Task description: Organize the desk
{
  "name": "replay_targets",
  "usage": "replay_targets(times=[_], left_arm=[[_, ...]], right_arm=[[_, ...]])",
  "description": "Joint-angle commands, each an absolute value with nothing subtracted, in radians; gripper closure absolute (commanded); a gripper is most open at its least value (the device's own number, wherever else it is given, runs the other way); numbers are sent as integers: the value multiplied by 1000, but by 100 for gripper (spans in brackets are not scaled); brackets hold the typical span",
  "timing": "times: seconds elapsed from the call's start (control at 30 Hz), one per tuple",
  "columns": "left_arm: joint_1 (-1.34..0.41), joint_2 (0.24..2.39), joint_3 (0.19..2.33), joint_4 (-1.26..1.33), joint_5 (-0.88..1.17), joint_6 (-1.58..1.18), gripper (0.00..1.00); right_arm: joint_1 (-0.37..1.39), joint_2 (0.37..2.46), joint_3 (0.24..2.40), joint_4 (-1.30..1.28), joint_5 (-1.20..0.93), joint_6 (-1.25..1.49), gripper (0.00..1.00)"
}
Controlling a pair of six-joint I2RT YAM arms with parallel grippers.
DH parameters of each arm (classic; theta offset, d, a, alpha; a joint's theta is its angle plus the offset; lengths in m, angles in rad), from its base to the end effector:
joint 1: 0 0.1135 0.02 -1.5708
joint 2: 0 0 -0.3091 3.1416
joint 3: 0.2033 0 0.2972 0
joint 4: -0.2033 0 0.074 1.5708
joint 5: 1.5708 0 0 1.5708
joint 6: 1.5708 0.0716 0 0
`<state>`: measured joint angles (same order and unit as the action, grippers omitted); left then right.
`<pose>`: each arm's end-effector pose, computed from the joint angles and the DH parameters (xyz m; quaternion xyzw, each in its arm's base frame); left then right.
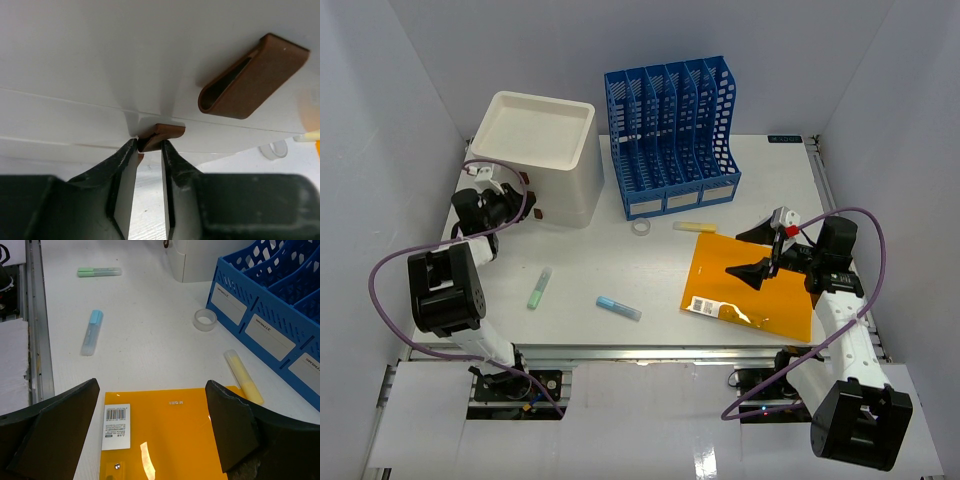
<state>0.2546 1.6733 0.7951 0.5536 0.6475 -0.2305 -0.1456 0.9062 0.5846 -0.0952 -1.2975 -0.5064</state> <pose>0.4057 0.0609 0.1935 -0.0047 0.7919 -0.2517 0.5563 0.2176 0.0378 0.2840 -0.4441 0.5979 0.3405 0.5740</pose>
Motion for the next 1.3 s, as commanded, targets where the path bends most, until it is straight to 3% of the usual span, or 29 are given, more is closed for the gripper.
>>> replay_targets(times=[0.0, 0.13, 0.67, 1.27], left_arm=[[250, 1648, 833, 580, 672, -242, 79], [250, 1625, 812, 574, 676, -243, 86], [259, 1361, 627, 463, 609, -206, 100], [288, 960, 467, 155, 432, -142, 100]], right_arm=[[-152, 905, 581, -69, -1310, -506, 6], [-152, 903, 583, -67, -1315, -505, 6], [-153, 869, 583, -63, -1337, -494, 6], [-153, 827, 573, -44, -1360, -471, 6]])
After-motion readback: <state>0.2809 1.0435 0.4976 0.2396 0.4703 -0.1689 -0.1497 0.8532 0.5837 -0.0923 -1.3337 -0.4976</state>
